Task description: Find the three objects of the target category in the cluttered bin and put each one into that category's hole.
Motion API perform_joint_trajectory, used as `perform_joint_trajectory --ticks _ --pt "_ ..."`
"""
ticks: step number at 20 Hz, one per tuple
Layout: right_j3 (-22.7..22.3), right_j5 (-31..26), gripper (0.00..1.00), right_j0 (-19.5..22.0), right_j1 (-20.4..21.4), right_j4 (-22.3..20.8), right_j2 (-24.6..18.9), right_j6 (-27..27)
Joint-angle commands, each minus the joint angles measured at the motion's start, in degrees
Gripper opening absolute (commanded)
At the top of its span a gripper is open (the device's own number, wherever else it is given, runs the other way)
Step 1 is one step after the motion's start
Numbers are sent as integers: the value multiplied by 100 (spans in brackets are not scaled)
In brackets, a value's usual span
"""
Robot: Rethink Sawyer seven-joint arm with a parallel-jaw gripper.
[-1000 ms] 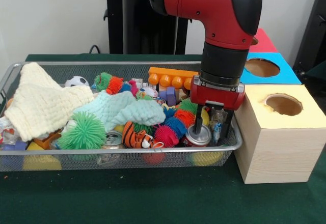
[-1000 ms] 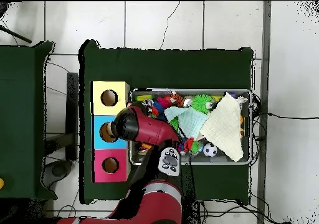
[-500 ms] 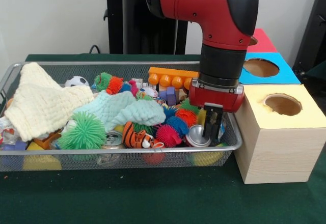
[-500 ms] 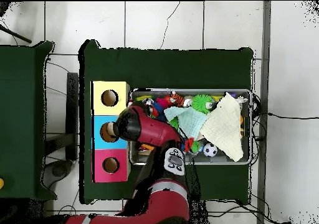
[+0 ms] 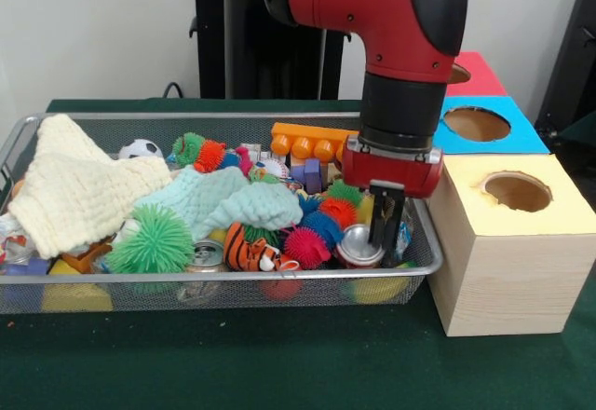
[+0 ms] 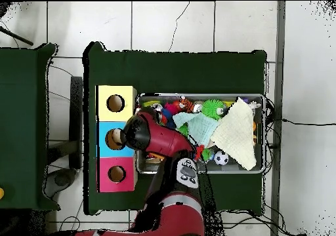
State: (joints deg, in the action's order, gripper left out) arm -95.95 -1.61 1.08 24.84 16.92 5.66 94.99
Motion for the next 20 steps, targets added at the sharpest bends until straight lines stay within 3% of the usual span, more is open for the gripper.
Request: perform_joint_trajectory --ticks 1,4,6,11,20 --pt "-106 -1495 0 -84 742 222 10 1081" --pt "143 -1810 0 -269 677 197 185 1101" --pt "136 -1728 0 -337 591 158 200 1122" --pt "-316 -1167 0 -349 621 58 38 1211" --pt "-491 -883 0 -72 662 -12 -212 1122"
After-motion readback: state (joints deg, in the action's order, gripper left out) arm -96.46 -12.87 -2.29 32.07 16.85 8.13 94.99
